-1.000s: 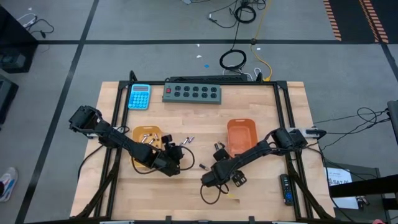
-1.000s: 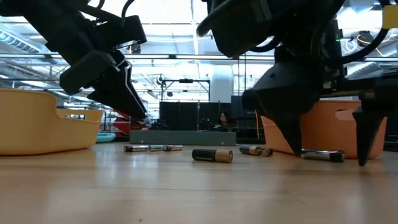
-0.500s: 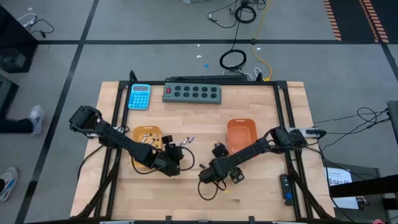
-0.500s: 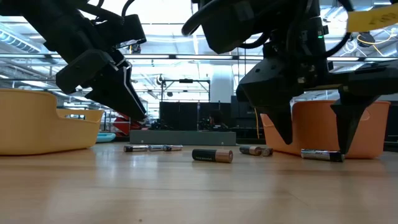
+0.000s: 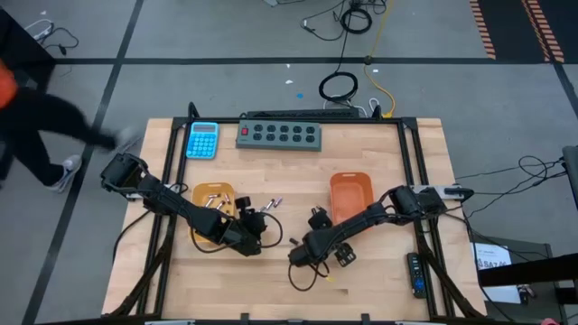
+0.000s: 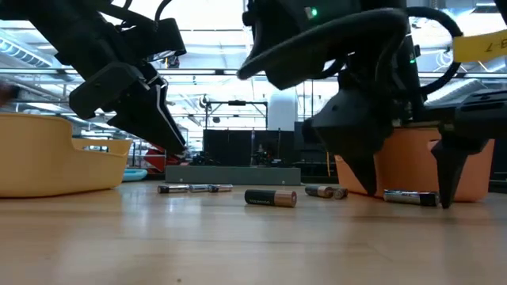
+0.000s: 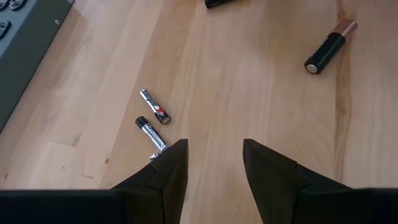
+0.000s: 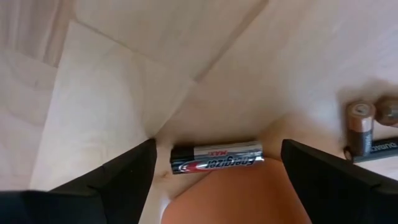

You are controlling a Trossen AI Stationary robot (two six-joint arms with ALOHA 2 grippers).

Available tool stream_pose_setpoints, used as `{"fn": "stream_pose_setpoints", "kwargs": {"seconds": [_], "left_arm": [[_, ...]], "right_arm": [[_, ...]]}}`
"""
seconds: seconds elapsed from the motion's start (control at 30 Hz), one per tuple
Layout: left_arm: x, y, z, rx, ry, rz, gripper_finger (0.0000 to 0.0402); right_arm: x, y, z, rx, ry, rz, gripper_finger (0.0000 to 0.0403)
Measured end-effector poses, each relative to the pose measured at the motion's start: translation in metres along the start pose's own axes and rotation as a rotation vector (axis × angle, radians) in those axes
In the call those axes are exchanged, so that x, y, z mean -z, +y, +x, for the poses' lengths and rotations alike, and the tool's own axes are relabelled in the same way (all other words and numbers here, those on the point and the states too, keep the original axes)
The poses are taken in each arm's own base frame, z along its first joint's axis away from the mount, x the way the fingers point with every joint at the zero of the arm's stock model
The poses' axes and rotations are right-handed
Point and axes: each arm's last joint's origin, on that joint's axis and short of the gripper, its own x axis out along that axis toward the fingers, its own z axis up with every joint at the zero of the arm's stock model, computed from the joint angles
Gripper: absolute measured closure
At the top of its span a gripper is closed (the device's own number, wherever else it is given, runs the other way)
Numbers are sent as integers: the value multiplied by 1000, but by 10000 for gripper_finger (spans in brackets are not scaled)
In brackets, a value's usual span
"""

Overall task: Sort batteries
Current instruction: Put the silver battery into the yellow bin

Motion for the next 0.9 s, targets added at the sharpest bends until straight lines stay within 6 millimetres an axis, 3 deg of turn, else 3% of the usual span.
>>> {"fn": "stream_pose_setpoints", "kwargs": {"seconds": [0.23, 0.63, 0.9], "left_arm": [[0, 0, 0, 5, 2, 0, 238], [0, 0, 0, 5, 4, 1, 238], [0, 0, 0, 5, 5, 2, 238]], "right_arm": [[1, 1, 1, -7, 16, -17, 82], [-1, 3, 1, -3, 5, -40, 181], [-3, 5, 1, 4, -9, -64, 195]]}}
